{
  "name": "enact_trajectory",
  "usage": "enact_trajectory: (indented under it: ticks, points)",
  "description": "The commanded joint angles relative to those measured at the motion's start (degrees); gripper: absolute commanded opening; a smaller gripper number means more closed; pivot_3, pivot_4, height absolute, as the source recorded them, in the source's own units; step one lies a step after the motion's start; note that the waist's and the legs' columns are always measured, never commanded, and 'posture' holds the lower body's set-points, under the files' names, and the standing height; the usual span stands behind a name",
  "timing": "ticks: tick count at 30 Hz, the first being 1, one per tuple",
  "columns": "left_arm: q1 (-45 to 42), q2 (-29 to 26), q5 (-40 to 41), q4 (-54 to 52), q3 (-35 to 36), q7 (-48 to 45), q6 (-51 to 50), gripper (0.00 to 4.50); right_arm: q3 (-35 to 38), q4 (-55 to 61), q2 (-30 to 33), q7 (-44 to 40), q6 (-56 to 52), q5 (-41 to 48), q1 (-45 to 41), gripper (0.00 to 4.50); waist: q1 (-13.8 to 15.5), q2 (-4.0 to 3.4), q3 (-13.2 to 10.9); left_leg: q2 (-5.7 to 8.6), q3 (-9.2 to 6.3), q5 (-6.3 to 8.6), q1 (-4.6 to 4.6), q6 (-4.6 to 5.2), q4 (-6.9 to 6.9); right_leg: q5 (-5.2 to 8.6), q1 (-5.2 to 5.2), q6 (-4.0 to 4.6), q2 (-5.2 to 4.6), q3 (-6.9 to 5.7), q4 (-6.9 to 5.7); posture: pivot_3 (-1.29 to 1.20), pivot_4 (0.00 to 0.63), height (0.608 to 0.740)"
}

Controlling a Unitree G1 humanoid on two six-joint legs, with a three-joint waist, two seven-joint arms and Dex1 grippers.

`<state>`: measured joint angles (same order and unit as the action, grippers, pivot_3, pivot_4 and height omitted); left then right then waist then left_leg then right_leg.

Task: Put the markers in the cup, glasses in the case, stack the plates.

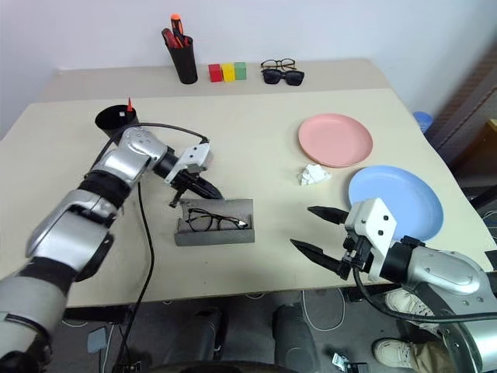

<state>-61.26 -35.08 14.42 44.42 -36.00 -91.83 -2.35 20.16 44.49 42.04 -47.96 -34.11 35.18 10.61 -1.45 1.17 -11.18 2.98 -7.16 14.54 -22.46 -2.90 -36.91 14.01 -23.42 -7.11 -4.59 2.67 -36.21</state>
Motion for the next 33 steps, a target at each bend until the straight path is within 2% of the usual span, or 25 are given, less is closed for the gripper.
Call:
enact_trajectory:
  ticks: [1,5,7,11,14,18,20,22,28,33]
  points:
    - [3.42,-8.11,9.99,-16.15,-7.53,-0.67,-7.13,0.02,-0.11,-0.86,0.0,0.91,1.04,1.22,-1.73,3.5,0.16,-0.03,0.0,-0.03,-0.01,0.0,0.0,0.0,0.0,0.0,0.0,0.01,-0.01,0.0,0.0,0.0,0.15,0.74]
    - [7.03,-12.43,13.73,-25.49,-7.09,-0.67,-11.22,0.02,-0.4,-2.57,-0.15,1.73,0.57,1.93,-3.25,3.5,1.0,-0.03,-0.01,0.02,-0.05,0.0,0.0,0.0,-0.1,0.04,0.11,0.07,-0.07,-0.01,0.05,0.0,0.15,0.74]
    - [9.37,-13.15,13.03,-28.39,-5.73,-0.67,-11.82,0.02,-0.31,-3.5,-0.41,2.89,0.0,2.18,-3.85,3.5,1.14,-0.03,-0.01,0.05,-0.1,0.0,-0.01,0.01,-0.16,0.12,0.21,0.21,-0.07,-0.03,0.09,0.0,0.15,0.74]
    - [13.78,-9.94,8.17,-28.54,0.72,2.63,-9.24,0.02,-0.87,-5.89,-2.33,8.28,-0.74,0.03,-4.48,3.5,0.89,-0.04,0.0,0.07,-0.07,-0.01,0.02,0.02,-0.17,0.12,0.22,0.23,-0.07,-0.02,0.1,0.0,0.15,0.74]
    - [10.35,-4.12,9.24,-24.49,10.08,12.64,-11.92,0.02,-1.49,-7.53,-2.63,13.02,0.02,-5.54,-3.02,3.5,1.52,-0.03,-0.01,0.1,-0.12,-0.08,0.0,0.12,-0.19,0.12,0.21,0.24,-0.07,-0.05,0.06,0.0,0.15,0.74]
    - [9.66,-0.53,10.7,-28.8,17.0,18.21,-17.69,0.02,-1.66,-10.59,-2.85,18.15,-1.95,-9.78,-2.53,3.5,1.52,-0.05,0.0,0.18,-0.08,-0.09,-0.02,0.14,-0.21,0.11,0.18,0.22,-0.07,-0.04,0.08,0.0,0.15,0.74]
    - [10.9,1.31,10.87,-32.95,17.73,20.4,-21.18,0.56,-1.91,-12.77,-3.16,19.84,-2.72,-11.27,-2.63,3.5,1.46,-0.06,0.01,0.19,-0.02,-0.09,0.0,0.14,-0.15,0.04,0.17,0.11,-0.1,-0.01,0.09,0.0,0.15,0.74]
    - [12.56,2.47,10.64,-36.15,17.8,21.14,-23.65,1.32,-2.28,-14.73,-3.41,21.32,-3.02,-12.92,-3.07,3.5,1.47,-0.06,0.01,0.19,-0.01,-0.08,0.0,0.14,-0.11,0.02,0.17,0.01,-0.1,-0.01,0.1,0.0,0.15,0.74]
    - [15.9,4.81,9.02,-40.1,17.64,21.95,-26.07,4.45,-4.03,-18.11,-3.32,21.16,-2.66,-14.74,-3.37,3.5,0.68,-0.08,0.0,0.19,-0.01,-0.09,0.01,0.14,-0.07,-0.01,0.1,0.04,-0.05,-0.02,0.04,0.0,0.15,0.74]
    - [15.23,6.55,6.97,-40.21,17.35,23.92,-26.89,4.49,-5.4,-19.5,-3.33,21.17,-2.92,-15.79,-4.55,3.5,0.74,-0.08,0.01,0.19,0.02,-0.09,0.05,0.14,-0.16,0.03,0.21,0.13,-0.07,-0.01,0.06,0.0,0.15,0.74]
